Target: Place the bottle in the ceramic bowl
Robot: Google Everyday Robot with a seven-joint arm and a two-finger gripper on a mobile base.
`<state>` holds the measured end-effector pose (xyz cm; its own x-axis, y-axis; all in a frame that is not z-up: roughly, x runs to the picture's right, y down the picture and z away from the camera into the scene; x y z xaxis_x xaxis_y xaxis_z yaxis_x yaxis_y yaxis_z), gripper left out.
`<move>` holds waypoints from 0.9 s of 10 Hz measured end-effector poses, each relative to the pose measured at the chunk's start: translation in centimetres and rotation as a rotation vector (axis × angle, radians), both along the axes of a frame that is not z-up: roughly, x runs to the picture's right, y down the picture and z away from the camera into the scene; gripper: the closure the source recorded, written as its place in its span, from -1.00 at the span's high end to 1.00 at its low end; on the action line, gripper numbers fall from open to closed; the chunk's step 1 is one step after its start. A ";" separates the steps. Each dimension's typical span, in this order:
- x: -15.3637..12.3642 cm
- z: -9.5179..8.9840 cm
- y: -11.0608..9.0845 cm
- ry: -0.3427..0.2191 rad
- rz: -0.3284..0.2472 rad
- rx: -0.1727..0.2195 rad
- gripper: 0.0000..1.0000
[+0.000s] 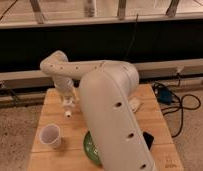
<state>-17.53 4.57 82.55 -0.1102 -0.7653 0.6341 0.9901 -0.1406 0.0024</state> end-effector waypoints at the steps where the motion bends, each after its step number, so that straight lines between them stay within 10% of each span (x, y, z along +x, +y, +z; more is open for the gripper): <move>1: 1.4 -1.0 0.4 0.018 0.002 0.007 -1.00; 9: 8.6 -4.6 1.3 0.079 0.069 0.023 -1.00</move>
